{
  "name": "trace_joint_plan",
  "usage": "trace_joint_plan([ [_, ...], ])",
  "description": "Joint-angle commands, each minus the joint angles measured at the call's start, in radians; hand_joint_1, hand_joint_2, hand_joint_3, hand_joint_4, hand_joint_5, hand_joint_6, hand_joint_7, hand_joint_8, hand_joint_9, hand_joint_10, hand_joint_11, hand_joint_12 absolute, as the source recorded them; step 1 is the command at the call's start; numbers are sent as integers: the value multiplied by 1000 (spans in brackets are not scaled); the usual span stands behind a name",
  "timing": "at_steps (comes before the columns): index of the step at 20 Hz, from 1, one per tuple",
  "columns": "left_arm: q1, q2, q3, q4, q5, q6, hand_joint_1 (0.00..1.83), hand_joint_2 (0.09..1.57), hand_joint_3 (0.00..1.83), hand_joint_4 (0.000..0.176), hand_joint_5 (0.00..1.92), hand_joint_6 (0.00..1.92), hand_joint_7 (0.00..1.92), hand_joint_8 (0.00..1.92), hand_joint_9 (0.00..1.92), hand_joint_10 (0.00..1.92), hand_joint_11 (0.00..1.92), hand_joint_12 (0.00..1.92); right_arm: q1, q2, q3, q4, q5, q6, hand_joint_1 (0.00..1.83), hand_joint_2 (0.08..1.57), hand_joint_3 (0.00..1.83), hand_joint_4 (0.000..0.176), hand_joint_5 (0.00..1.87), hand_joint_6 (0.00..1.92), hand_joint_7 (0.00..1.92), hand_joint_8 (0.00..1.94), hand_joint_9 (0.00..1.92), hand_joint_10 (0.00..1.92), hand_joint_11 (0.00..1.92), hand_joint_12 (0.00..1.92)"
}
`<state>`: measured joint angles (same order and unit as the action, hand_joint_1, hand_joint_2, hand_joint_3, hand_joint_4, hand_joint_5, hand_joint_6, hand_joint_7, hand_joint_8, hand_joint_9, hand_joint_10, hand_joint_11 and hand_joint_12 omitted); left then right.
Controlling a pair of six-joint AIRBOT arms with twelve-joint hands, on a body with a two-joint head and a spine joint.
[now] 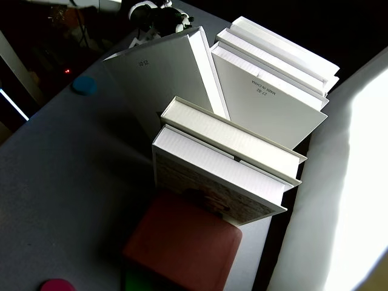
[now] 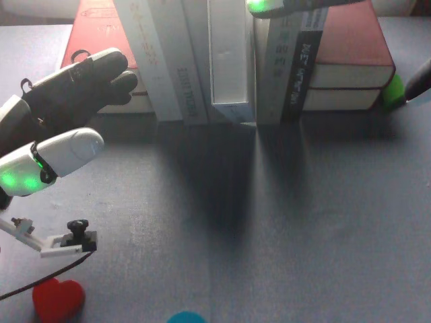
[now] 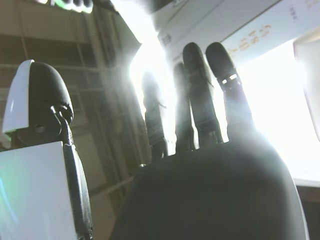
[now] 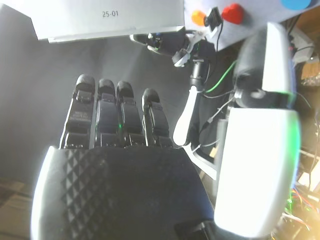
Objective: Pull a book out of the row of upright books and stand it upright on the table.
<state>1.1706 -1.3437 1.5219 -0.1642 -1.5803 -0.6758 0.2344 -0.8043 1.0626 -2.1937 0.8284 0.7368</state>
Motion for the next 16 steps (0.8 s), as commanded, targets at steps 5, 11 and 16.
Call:
trace_joint_plan([
  [5,-15,-10,8,-1,-101,-11,941,924,4,100,606,5,349,0,496,2,0,1179,8,-62,34,76,-59,-24,926,825,6,109,0,0,0,0,0,0,0,0],
  [11,-14,-1,7,-1,-107,-11,933,939,7,113,607,2,334,6,486,10,0,1191,-125,-184,154,142,-80,-25,931,829,4,107,0,0,0,0,0,0,0,0],
  [16,-14,0,8,-1,-108,-11,955,913,0,123,611,4,351,0,508,14,0,1152,-174,-267,232,180,-112,-64,1101,785,0,173,0,0,0,0,0,0,0,0],
])
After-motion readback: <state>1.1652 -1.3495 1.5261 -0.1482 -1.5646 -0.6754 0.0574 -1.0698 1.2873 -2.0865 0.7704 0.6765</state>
